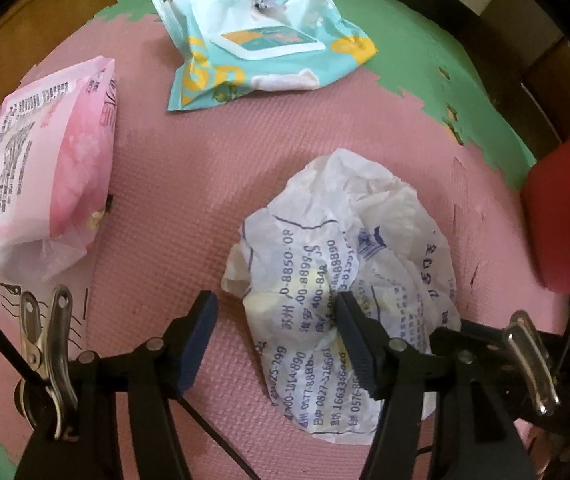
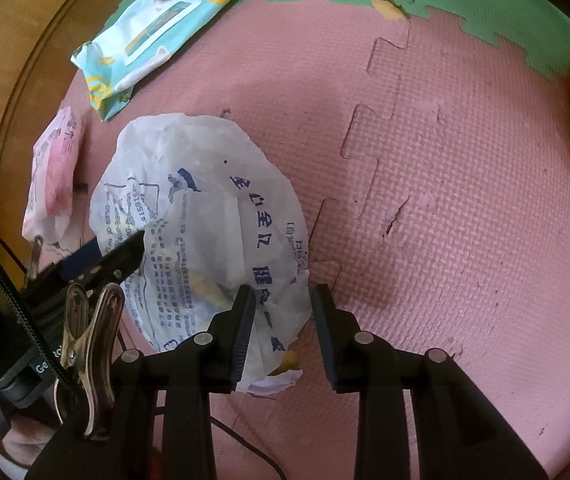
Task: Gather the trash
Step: 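Close the right tool on the white printed plastic bag and lift it, then carry the plastic bag in the right tool over the red bucket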
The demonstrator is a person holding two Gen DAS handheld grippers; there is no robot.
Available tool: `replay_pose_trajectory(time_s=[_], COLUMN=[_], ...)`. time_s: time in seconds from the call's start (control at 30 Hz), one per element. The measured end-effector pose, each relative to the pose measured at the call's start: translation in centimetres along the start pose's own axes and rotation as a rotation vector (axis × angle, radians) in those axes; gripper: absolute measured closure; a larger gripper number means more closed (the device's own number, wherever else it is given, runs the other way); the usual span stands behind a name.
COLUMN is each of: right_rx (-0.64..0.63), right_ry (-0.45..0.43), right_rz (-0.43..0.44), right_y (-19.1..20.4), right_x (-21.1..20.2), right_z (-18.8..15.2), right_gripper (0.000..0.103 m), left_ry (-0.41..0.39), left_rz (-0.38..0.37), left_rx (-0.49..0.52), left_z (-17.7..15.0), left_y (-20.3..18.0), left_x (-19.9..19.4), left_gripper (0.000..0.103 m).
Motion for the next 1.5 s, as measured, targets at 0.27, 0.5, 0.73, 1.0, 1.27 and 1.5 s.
replay_pose_trajectory(time_s=[0.27,0.5,0.73,1.0,1.27,1.5], right_rx=[0.041,0.11,0.002,-0.037,-0.079,-0.141], right_ry=[-0.017,-0.012,-0.097,-0.183,-0.25,-0.351], right_rz=[0.013,0.066,-0.006,-0.003,-0.008,0.004], right_y=[-1.0,-1.9,0.5,1.6,3.6,5.7], right_x=[-1.2,-2.0,-4.3,-7.9,-9.8,-13.2], right_z=[0.2,-0.5,-1.6,-2.8,-4.9,-6.9], right_gripper=[0.079,0.093,0.094,0.095,0.095,0.095], left_ry=[-0.035,-0.073,-0.078,-0.11,-0.174,-0.312], left_rz=[-0.001,-0.005,-0.072,-0.158,-0.167,-0.169], left_rx=[0.056,0.123,0.078,-0.023,-0.036,-0.035], left_z=[-0.2,-0.4,-0.7,-1.0,-2.0,-3.2], left_y=[-1.0,-2.3,-1.5,-0.5,-0.4,-0.4], left_x=[-0.4,-1.2,-3.0,-6.8,-10.2,-15.6], left_gripper=[0.058,0.073,0.086,0.088,0.089,0.09])
Point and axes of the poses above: each gripper's, at about its wrist camera, not at the fingertips, and x roughly the way its jaws point, y to its left, z to its top, the point moved 5 cm from there along x, roughly the way its jaws point, and after that the axes turned 11 degrees about z, right-handed, at the moved point
